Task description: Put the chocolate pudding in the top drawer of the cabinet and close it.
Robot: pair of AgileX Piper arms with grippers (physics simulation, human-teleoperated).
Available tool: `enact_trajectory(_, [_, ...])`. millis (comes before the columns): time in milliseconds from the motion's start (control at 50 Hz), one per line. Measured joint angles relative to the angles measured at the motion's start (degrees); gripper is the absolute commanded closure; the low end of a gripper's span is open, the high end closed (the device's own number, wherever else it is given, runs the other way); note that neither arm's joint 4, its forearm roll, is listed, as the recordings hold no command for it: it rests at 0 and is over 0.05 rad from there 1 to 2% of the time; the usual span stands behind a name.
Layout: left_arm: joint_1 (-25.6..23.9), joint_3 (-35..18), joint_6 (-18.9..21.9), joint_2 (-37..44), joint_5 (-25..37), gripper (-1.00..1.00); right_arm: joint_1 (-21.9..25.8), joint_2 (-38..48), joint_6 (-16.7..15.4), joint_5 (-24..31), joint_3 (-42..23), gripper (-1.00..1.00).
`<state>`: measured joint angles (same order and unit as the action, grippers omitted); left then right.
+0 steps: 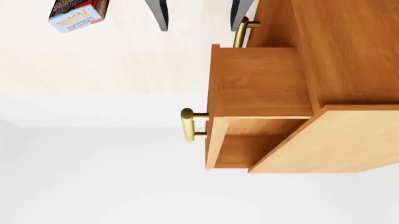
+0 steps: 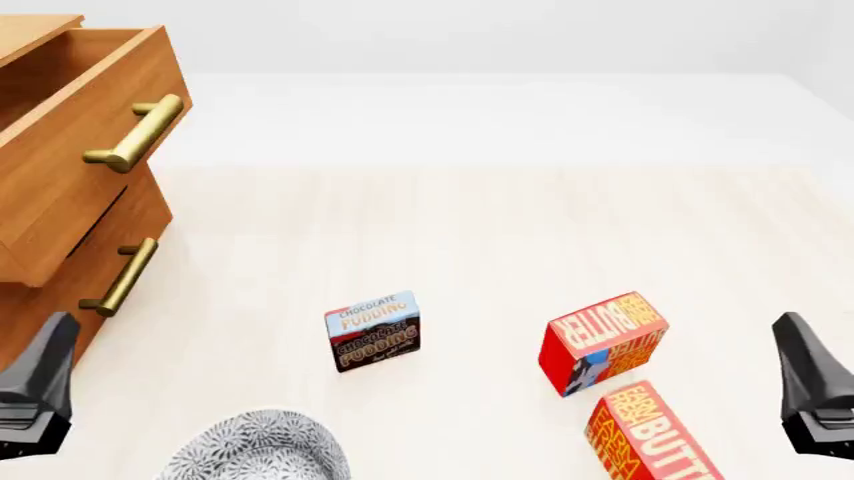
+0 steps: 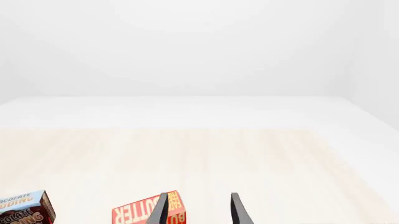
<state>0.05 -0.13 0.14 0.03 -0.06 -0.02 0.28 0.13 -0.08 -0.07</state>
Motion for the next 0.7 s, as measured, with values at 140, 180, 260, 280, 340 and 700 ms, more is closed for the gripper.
enact_trajectory(140, [-0.1,-0.3,-0.1,0.0,0.1,-1.00,0.0,0.3,0.1,-0.1,-0.1,-1.00])
enact_trajectory(180, [-0.1,-0.4,-0.2,0.0,0.2,-1.00,0.0,0.3,0.2,-0.1,-0.1,-1.00])
enact_trajectory(260, [-0.3,-0.6,-0.3,0.0,0.3,-1.00,0.0,0.3,0.2,0.0,-0.1,-1.00])
enact_trajectory(280, [-0.3,-0.7,-0.4,0.0,0.4,-1.00,0.0,0.3,0.2,0.0,-0.1,-1.00])
enact_trajectory(340, [-0.4,-1.2,-0.6,0.0,0.8,-1.00,0.0,0.3,0.2,0.0,-0.1,-1.00])
enact_trajectory(700, [0.8,-7.3,-0.2,0.0,4.0,-1.00,0.0,0.2,0.2,0.2,-0.2,-1.00])
